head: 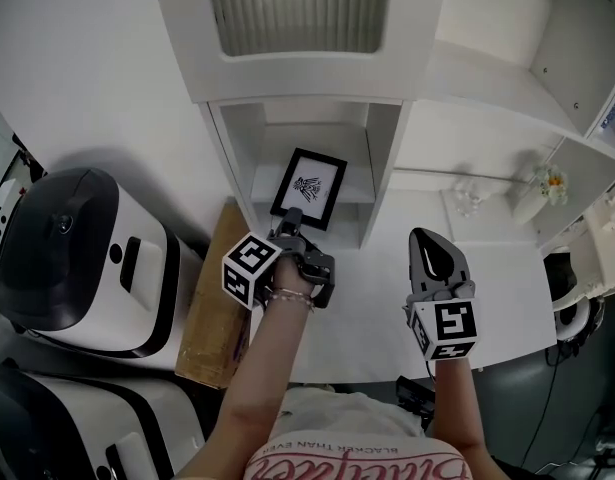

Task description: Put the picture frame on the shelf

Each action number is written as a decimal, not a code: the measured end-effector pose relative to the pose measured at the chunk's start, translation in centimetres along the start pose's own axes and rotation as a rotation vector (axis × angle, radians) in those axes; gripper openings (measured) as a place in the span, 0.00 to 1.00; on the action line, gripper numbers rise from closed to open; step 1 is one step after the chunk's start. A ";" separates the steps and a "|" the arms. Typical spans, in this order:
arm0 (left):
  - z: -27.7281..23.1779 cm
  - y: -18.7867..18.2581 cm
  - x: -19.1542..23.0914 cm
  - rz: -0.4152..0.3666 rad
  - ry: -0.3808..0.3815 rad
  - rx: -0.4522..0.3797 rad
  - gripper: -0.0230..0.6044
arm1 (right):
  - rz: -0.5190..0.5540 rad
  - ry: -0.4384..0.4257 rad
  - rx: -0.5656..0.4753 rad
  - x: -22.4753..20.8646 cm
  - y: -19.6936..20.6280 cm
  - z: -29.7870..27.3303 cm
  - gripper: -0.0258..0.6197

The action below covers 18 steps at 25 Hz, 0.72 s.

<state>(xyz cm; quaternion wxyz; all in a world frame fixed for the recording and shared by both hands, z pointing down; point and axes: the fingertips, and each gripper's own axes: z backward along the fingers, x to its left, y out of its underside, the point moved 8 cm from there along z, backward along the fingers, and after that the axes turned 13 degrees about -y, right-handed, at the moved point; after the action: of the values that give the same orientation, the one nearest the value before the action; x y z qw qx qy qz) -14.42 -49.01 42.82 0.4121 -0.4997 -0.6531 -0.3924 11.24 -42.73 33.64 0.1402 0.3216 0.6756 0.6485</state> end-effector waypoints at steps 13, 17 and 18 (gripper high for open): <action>-2.2 -0.1 -1.0 0.033 0.023 -0.017 0.15 | 0.017 -0.016 0.024 -0.3 0.2 -0.7 0.05; -2.5 -0.2 -1.7 0.032 0.062 -0.034 0.15 | 0.017 -0.025 0.032 -0.2 0.4 -0.7 0.05; -2.6 -0.3 -1.8 0.031 0.069 -0.039 0.15 | 0.018 -0.026 0.033 -0.2 0.5 -0.7 0.05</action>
<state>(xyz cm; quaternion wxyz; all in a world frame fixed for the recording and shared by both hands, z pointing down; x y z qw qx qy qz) -14.02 -52.04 42.01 0.4308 -0.5036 -0.6230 -0.4156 11.10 -43.39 34.13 0.1377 0.3382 0.6816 0.6341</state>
